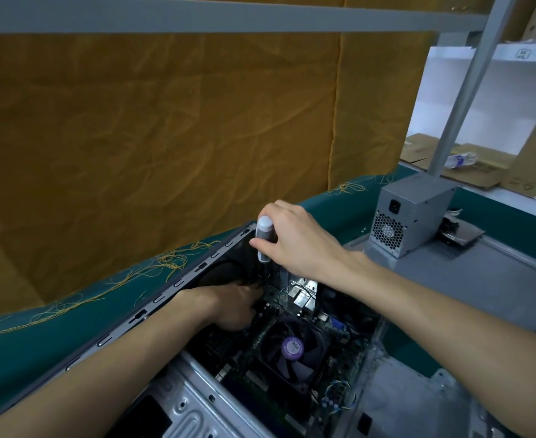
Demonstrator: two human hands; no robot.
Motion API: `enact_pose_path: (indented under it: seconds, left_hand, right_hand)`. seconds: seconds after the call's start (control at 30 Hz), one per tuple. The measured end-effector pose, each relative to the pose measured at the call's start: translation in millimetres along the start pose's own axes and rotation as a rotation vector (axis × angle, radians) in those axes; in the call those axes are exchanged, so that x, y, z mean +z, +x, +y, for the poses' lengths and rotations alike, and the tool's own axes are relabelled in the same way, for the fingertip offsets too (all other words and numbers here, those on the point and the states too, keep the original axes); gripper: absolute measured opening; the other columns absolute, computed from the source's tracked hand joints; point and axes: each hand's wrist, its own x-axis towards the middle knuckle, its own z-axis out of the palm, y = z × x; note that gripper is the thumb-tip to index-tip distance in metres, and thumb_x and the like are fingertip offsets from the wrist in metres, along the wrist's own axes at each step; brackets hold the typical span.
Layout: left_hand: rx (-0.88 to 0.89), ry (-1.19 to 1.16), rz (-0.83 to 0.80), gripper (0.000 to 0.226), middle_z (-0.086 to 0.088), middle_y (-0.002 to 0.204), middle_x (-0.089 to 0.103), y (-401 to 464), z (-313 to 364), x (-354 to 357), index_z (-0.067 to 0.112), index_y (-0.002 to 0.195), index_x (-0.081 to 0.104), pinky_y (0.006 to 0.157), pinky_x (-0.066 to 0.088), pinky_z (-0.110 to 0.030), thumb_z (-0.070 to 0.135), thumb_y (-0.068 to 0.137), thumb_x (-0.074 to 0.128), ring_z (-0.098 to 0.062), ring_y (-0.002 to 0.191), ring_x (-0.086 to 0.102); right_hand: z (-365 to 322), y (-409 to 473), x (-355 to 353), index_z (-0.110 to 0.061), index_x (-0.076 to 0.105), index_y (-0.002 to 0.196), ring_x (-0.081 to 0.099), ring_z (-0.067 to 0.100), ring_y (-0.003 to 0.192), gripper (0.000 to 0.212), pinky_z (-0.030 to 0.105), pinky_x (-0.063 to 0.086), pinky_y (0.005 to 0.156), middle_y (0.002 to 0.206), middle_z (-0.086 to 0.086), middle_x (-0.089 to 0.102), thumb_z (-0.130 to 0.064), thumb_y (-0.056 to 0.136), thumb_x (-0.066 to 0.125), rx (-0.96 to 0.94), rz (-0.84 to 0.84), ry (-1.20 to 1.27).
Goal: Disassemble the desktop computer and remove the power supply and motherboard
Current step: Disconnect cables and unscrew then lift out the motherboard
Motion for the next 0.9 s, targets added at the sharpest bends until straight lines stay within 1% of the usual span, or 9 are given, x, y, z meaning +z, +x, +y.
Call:
enact_pose_path:
  seconds: [0.27,0.37,0.43,0.5,0.6,0.7,0.77,0.83,0.9]
  left_hand:
    - [0.014,-0.009,-0.004,0.060,-0.008,0.168,0.020,-4.2,3.0,-0.9,0.017,0.162,0.018,0.123,0.023,-0.036,0.029,0.107,0.040,-0.025,0.153,0.023]
    - [0.013,-0.010,-0.006,0.059,-0.010,0.166,0.026,-5.7,3.2,-0.9,0.017,0.161,0.022,0.122,0.027,-0.038,0.029,0.106,0.041,-0.027,0.151,0.028]
    - [0.021,-0.015,-0.003,0.058,-0.011,0.164,0.030,-7.7,3.2,-2.3,0.017,0.160,0.025,0.120,0.030,-0.038,0.028,0.106,0.041,-0.028,0.149,0.032]
    - [0.027,-0.027,0.000,0.055,-0.012,0.161,0.036,-9.9,3.4,-3.8,0.017,0.158,0.029,0.117,0.034,-0.038,0.028,0.106,0.042,-0.029,0.146,0.037]
    - [0.027,-0.038,0.012,0.049,-0.013,0.155,0.044,-11.5,4.1,-6.2,0.017,0.153,0.037,0.113,0.038,-0.040,0.029,0.106,0.041,-0.031,0.139,0.045]
    - [0.011,-0.093,0.074,0.038,-0.014,0.136,0.060,-12.5,3.3,-10.1,0.015,0.138,0.052,0.099,0.046,-0.036,0.032,0.107,0.041,-0.030,0.121,0.059]
    - [0.008,-0.135,0.139,0.031,-0.012,0.117,0.068,-13.4,1.9,-12.1,0.014,0.122,0.060,0.088,0.049,-0.033,0.033,0.106,0.042,-0.028,0.104,0.064]
    - [0.010,-0.169,0.172,0.028,-0.009,0.110,0.069,-14.5,0.9,-13.4,0.014,0.116,0.062,0.091,0.053,-0.038,0.032,0.105,0.045,-0.026,0.099,0.066]
    - [0.004,-0.203,0.203,0.025,-0.008,0.111,0.069,-13.6,0.1,-13.3,0.014,0.117,0.062,0.092,0.053,-0.043,0.030,0.102,0.049,-0.026,0.101,0.066]
  right_hand:
    - [-23.7,3.1,2.8,-0.013,0.036,0.095,0.048,0.030,0.065,0.041,0.036,0.028,0.053,0.066,0.001,0.042,-0.051,0.104,0.048,0.003,-0.011,-0.593]
    - [-26.6,8.6,-4.2,-0.012,0.037,0.100,0.062,0.036,0.084,0.032,0.038,0.036,0.062,0.091,0.012,0.062,-0.037,0.103,0.056,-0.037,-0.169,-0.440]
    - [-30.0,9.7,-13.3,-0.016,0.046,0.106,0.061,0.032,0.092,0.019,0.038,0.040,0.065,0.104,0.005,0.058,-0.021,0.097,0.061,-0.079,-0.360,-0.279]
    - [-31.4,8.1,-17.7,-0.025,0.054,0.106,0.057,0.022,0.085,0.024,0.031,0.036,0.060,0.101,-0.005,0.047,-0.010,0.089,0.061,-0.079,-0.484,-0.193]
    - [-32.8,5.5,-13.2,-0.024,0.050,0.116,0.056,0.025,0.081,0.030,0.035,0.032,0.061,0.101,-0.003,0.046,-0.031,0.091,0.065,-0.121,-0.374,-0.414]
    - [-30.1,5.0,-7.5,-0.016,0.044,0.112,0.058,0.031,0.076,0.048,0.038,0.031,0.061,0.092,0.007,0.058,-0.062,0.100,0.042,-0.105,-0.164,-0.668]
    - [-23.3,5.2,-7.0,-0.015,0.039,0.102,0.064,0.032,0.079,0.037,0.038,0.031,0.059,0.083,0.004,0.057,-0.052,0.104,0.044,-0.116,-0.137,-0.634]
    - [-15.1,5.8,-13.4,-0.017,0.044,0.108,0.062,0.031,0.088,0.024,0.039,0.036,0.065,0.097,0.000,0.057,-0.036,0.099,0.055,-0.101,-0.249,-0.426]
    - [-12.3,3.4,-23.6,-0.023,0.047,0.117,0.057,0.024,0.090,0.031,0.037,0.037,0.068,0.108,-0.004,0.051,-0.024,0.089,0.062,-0.058,-0.376,-0.260]
